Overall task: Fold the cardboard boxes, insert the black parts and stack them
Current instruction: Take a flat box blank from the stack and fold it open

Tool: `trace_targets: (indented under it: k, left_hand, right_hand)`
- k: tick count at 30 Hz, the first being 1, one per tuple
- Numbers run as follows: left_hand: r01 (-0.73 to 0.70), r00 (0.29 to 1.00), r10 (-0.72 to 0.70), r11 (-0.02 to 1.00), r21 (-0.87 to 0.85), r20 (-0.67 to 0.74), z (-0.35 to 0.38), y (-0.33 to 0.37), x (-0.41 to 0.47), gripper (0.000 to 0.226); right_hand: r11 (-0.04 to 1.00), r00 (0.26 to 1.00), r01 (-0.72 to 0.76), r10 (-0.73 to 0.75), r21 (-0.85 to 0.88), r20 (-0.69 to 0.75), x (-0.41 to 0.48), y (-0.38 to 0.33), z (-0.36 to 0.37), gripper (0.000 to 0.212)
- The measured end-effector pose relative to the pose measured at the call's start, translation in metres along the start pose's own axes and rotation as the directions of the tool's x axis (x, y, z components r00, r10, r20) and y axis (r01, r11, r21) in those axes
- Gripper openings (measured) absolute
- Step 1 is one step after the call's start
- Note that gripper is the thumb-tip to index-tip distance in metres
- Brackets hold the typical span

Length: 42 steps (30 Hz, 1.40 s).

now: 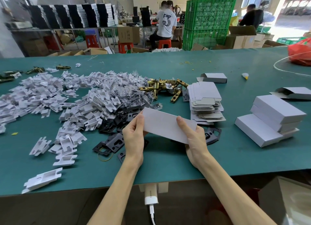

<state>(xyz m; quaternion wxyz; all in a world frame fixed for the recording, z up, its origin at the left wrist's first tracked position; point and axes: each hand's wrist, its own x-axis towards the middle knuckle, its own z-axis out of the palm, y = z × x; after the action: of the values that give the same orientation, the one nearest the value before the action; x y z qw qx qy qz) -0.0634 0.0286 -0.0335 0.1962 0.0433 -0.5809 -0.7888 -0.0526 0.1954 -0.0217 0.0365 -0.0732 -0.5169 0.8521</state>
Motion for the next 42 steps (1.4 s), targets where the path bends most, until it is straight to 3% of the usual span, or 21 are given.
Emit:
trace_targets:
  k: [7, 13, 20, 29, 35, 39, 42]
  left_hand:
    - [-0.014, 0.999, 0.012, 0.998, 0.062, 0.034, -0.0013, -0.0026, 0.0013, 0.029]
    - [-0.129, 0.983, 0.108, 0.982, 0.140, 0.145, -0.0013, -0.0033, -0.0022, 0.036]
    - [-0.159, 0.979, 0.119, 0.956, 0.245, 0.167, -0.0003, -0.0013, -0.0034, 0.040]
    - [-0.160, 0.962, 0.081, 0.943, 0.293, 0.262, 0.0007, 0.0021, -0.0055, 0.047]
    - [-0.158, 0.931, 0.014, 0.916, 0.368, 0.365, 0.0019, 0.0033, -0.0084, 0.068]
    - [-0.134, 0.969, 0.055, 0.937, 0.323, 0.242, 0.0017, 0.0034, -0.0062, 0.061]
    - [-0.051, 0.995, 0.030, 0.971, 0.232, 0.091, -0.0004, 0.0016, -0.0014, 0.053]
  right_hand:
    - [1.000, 1.000, -0.003, 0.003, 0.013, 0.002, -0.0003, 0.0001, 0.0004, 0.044]
    - [1.000, 1.000, 0.012, -0.012, -0.001, -0.007, 0.0015, 0.0018, -0.0023, 0.030]
    - [1.000, 1.000, 0.010, -0.010, -0.003, -0.027, 0.0013, 0.0017, -0.0006, 0.044]
    - [1.000, 1.000, 0.020, -0.020, -0.022, -0.016, 0.0033, 0.0036, -0.0030, 0.029]
    - [0.999, 0.999, 0.031, -0.031, -0.010, -0.021, 0.0032, 0.0021, -0.0027, 0.031]
    - [0.999, 0.999, 0.033, -0.033, -0.028, 0.016, 0.0013, 0.0026, 0.0027, 0.045]
    - [0.996, 0.994, 0.031, -0.040, 0.087, 0.104, -0.0001, 0.0001, 0.0046, 0.049]
